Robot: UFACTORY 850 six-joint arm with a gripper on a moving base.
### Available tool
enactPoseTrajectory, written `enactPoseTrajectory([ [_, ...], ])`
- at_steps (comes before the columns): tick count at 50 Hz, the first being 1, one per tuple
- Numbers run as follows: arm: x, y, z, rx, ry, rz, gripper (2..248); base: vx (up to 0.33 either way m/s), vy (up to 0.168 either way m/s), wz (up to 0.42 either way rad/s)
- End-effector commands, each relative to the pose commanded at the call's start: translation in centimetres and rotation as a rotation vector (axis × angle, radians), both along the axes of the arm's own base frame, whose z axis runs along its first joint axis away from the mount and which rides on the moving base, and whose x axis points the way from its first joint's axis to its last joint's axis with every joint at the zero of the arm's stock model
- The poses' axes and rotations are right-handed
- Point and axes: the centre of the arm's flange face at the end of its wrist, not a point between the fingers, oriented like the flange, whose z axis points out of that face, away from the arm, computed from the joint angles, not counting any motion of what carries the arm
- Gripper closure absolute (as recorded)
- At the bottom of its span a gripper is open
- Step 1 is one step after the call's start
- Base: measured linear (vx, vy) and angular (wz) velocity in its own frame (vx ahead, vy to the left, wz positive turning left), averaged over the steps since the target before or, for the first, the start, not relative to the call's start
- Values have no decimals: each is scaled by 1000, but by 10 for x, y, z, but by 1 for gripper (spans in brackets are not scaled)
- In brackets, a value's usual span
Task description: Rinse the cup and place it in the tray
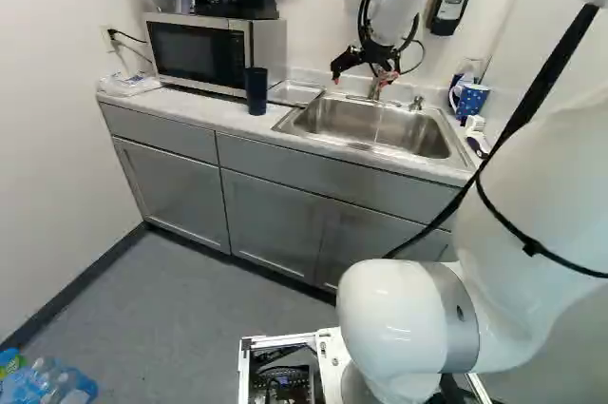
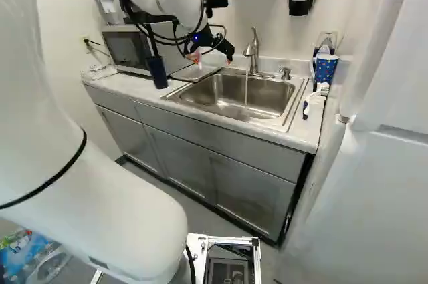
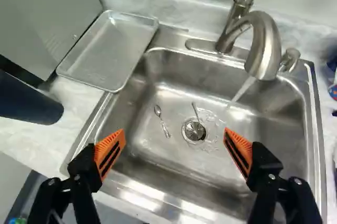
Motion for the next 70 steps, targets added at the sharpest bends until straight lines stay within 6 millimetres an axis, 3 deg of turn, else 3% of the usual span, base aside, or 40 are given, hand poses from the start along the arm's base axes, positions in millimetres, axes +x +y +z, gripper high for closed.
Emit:
enactPoseTrajectory([
  [42,-36,-65,-4,14,56,-160,3,0,0,0],
  [70,-37,-57,-4,13,55,-144,3,0,0,0],
])
